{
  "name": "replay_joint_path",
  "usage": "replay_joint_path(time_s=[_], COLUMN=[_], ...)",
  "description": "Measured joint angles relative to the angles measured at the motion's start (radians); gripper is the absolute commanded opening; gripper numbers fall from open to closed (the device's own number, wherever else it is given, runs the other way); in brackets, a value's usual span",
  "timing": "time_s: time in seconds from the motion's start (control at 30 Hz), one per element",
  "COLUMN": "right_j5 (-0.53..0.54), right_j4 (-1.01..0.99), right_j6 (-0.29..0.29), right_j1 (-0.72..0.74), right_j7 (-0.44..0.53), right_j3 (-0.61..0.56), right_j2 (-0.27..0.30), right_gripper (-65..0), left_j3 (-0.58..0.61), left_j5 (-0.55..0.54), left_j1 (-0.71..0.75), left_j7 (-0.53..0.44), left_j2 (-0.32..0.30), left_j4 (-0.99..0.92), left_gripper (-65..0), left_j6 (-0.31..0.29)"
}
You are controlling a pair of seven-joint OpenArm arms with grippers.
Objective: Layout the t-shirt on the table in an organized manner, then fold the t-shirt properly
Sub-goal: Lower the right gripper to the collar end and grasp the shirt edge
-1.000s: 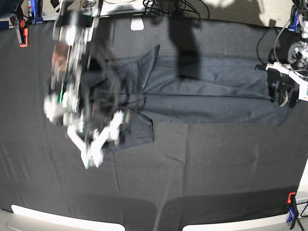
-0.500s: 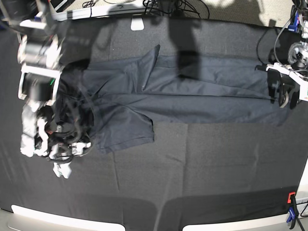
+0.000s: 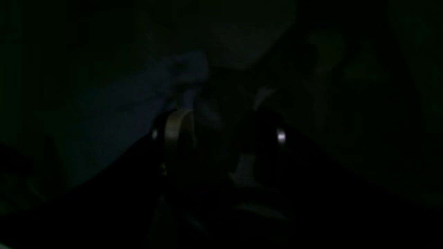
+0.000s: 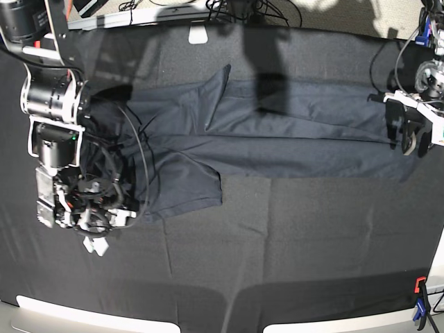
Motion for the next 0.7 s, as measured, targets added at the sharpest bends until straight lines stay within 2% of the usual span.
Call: replay_joint_path(time_s=[0.3, 0.4, 0.47, 0.6, 0.7], right_j5=[-0.005, -0.079, -0.132, -0.155, -0.155], right_j4=[-0.002, -0.002, -0.002, -0.001, 0.000], right_j6=[0.011, 0.011, -0.011, -0.040, -0.043], right_j1=[0.000, 0.000, -0.002, -0.006, -0.012], right_j7=[0.135, 0.146, 0.145, 0.156, 0.167], right_j3=[0.000, 0.000, 0.000, 0.000, 0.000], right_j2=[-0.041, -0.053, -0.068, -0.094, -0.106], right_gripper=[-36.3, -36.3, -36.4, -36.4, -43.4], left_j3=[0.000, 0.000, 0.000, 0.000, 0.000], left_j5=[0.000, 0.000, 0.000, 0.000, 0.000], left_j1=[0.000, 0.000, 0.000, 0.000, 0.000], left_j7=[0.000, 0.000, 0.000, 0.000, 0.000], left_j2=[0.011, 0.012, 0.011, 0.011, 0.011], left_j4=[0.000, 0.000, 0.000, 0.000, 0.000], left_gripper=[-47.6, -47.6, -47.6, -47.6, -47.5], left_j6=[0.000, 0.000, 0.000, 0.000, 0.000])
